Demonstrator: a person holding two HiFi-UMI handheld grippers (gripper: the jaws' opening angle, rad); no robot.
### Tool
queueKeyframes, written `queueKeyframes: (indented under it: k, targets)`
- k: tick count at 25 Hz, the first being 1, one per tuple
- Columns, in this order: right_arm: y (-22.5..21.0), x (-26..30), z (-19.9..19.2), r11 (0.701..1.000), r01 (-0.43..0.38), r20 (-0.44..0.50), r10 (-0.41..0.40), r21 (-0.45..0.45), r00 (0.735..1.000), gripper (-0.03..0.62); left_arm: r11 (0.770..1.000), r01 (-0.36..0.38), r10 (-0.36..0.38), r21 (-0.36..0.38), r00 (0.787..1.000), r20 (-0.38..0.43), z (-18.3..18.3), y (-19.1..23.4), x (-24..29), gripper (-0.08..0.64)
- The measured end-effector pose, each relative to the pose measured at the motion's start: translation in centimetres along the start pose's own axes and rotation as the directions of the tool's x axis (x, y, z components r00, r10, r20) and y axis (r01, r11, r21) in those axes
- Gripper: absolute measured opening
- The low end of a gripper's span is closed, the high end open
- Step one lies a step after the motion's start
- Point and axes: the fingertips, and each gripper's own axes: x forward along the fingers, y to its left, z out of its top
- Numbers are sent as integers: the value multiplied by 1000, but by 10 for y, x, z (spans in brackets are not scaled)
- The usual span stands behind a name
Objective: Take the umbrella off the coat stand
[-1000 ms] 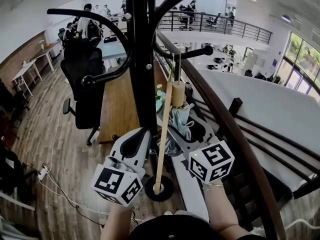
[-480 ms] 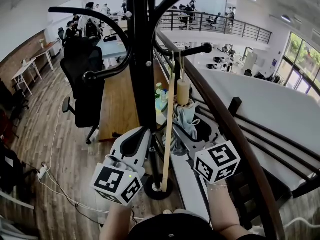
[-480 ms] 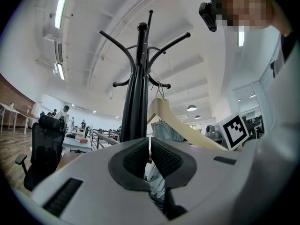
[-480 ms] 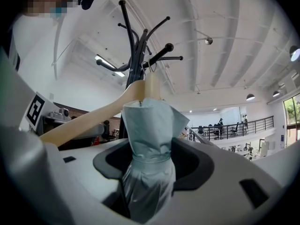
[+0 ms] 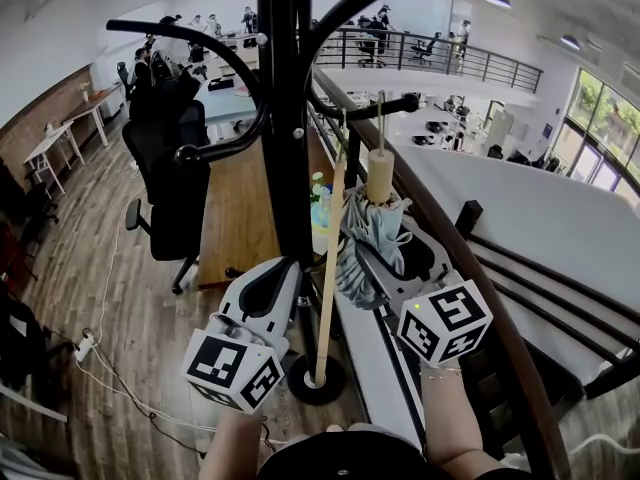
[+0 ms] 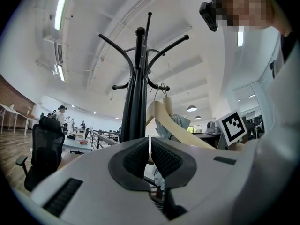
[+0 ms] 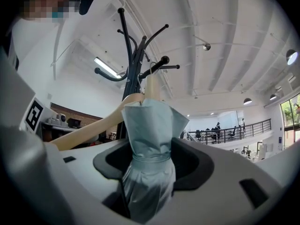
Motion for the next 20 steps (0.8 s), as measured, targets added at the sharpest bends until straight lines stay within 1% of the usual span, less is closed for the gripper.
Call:
queueKeyframes:
  k: [8,15,20]
  targets:
    - [-12,-13,11,999,47,38,-48,18,998,267,1000,4,-4,-3,1000,9,3,-1,-4,23]
    - [-22,-22,15,994,88,67,-92,65,993,267,1000,2,-2,-10,1000,7,4,0,-10,23]
    - [-22,-32,16,993,110,58,-113,47,992,267,1000,0,0,-20,1000,-1,2,-3,-19,23]
